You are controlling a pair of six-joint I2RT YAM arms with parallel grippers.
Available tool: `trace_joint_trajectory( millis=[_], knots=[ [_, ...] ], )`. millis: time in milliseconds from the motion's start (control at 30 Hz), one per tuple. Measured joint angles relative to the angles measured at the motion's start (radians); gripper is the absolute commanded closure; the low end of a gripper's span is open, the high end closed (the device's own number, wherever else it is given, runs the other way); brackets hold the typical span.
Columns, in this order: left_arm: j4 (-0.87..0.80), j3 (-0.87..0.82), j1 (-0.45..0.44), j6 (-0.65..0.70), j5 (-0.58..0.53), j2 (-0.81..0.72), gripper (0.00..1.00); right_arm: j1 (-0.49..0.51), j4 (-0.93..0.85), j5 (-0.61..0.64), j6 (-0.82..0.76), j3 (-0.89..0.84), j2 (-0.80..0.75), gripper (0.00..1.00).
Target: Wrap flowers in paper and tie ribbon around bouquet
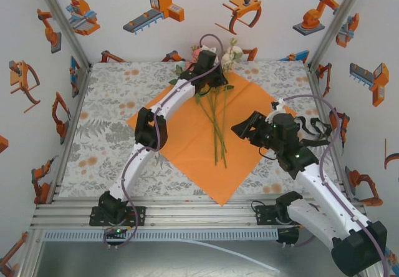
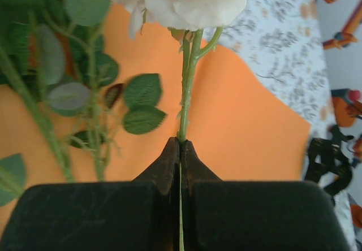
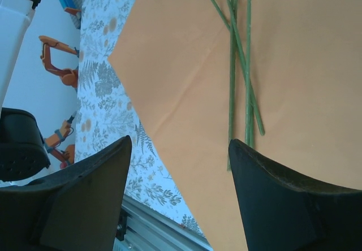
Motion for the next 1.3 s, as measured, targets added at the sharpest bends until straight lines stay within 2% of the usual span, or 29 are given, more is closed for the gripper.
trace_joint_trajectory(
  millis=[233, 300, 367, 400, 600, 700, 800, 933, 1133, 1200, 1300],
  knots=[
    [0.038, 0.050, 0.008, 0.004, -0.026, 0.080, 0.97, 0.000, 0.000, 0.010, -0.002, -0.007, 0.004, 0.35],
    [0.037, 0.050, 0.005, 0.008, -0.042, 0.093, 0.92, 0.000, -0.002, 0.014, -0.002, -0.010, 0.003, 0.35],
    [0.037, 0.050, 0.004, 0.016, -0.053, 0.101, 0.78, 0.000, -0.008, 0.022, -0.002, -0.010, 0.001, 0.35],
    [0.037, 0.050, 0.004, 0.018, -0.055, 0.102, 0.75, 0.000, -0.011, 0.026, -0.003, -0.010, 0.000, 0.35],
    [0.042, 0.037, 0.004, 0.047, -0.056, 0.086, 0.69, 0.000, -0.025, 0.030, -0.008, -0.010, -0.003, 0.35],
    [0.037, -0.048, 0.004, 0.061, -0.056, 0.013, 0.68, 0.000, -0.038, 0.045, -0.009, -0.010, -0.016, 0.35],
    [0.031, -0.176, 0.002, 0.076, -0.056, -0.122, 0.67, 0.001, -0.068, 0.079, -0.009, -0.010, -0.045, 0.35],
    [0.077, -0.427, -0.004, 0.088, -0.073, -0.398, 0.67, 0.001, -0.130, 0.134, -0.010, -0.008, -0.085, 0.35],
    [0.306, -1.136, -0.012, 0.089, -0.142, -1.028, 0.65, 0.001, -0.265, 0.191, 0.005, -0.003, -0.119, 0.35],
    [0.346, -1.346, -0.018, 0.090, -0.177, -1.213, 0.64, 0.001, -0.302, 0.190, 0.027, -0.010, -0.122, 0.36],
    [0.346, -1.594, -0.048, 0.126, -0.197, -1.428, 0.57, 0.006, -0.324, 0.178, 0.082, -0.061, -0.101, 0.36]
  ],
)
